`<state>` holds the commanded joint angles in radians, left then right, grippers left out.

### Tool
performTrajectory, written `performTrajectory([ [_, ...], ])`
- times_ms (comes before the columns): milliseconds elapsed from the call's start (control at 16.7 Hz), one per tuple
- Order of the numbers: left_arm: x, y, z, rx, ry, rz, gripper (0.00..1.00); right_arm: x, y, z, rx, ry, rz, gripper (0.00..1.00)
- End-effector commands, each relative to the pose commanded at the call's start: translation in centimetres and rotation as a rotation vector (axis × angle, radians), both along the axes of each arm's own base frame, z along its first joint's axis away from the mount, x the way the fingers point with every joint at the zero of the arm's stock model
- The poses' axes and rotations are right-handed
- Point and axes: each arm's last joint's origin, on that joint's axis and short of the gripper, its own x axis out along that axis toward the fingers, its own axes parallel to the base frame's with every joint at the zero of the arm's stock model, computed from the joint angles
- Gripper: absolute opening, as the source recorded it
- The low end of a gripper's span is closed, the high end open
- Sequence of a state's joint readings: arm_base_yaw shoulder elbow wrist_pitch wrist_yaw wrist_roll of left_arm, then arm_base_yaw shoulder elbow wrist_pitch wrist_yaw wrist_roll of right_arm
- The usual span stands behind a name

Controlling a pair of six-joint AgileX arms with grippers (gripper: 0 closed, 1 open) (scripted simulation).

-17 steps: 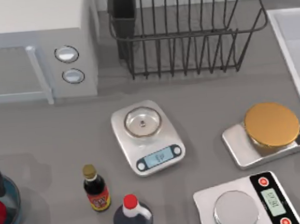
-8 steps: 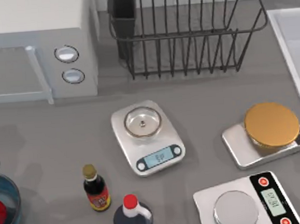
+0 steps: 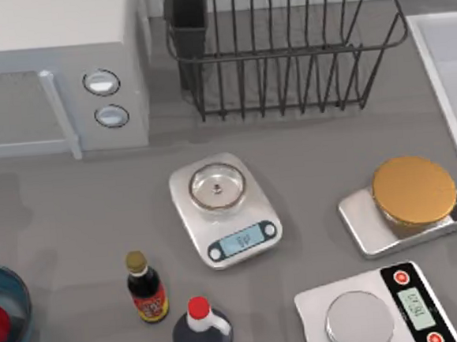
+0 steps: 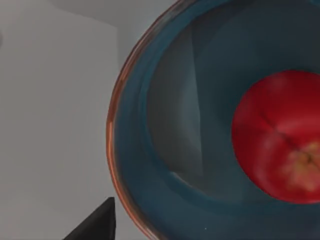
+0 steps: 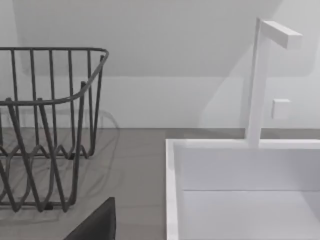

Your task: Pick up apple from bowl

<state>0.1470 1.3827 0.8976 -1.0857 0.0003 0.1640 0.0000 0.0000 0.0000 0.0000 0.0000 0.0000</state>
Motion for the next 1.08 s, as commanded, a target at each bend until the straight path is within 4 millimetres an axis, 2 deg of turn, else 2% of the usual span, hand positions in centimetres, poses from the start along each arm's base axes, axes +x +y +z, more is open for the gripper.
performTrajectory([
  [180, 0.0, -0.1, -0.1, 0.000, -0.001, -0.004, 1.00, 0.0, 0.0, 0.0, 0.000, 0.000, 0.000, 1.00],
  [300, 0.1, -0.1, -1.1, -0.001, 0.008, -0.003, 1.00, 0.0, 0.0, 0.0, 0.000, 0.000, 0.000, 1.00],
  [600, 0.5, 0.0, -5.7, 0.002, -0.016, -0.001, 1.00, 0.0, 0.0, 0.0, 0.000, 0.000, 0.000, 1.00],
  [780, 0.1, 0.0, -8.1, 0.001, -0.005, 0.000, 1.00, 0.0, 0.0, 0.0, 0.000, 0.000, 0.000, 1.00],
  [1080, 0.0, 0.0, -8.5, 0.000, 0.000, 0.000, 1.00, 0.0, 0.0, 0.0, 0.000, 0.000, 0.000, 1.00],
])
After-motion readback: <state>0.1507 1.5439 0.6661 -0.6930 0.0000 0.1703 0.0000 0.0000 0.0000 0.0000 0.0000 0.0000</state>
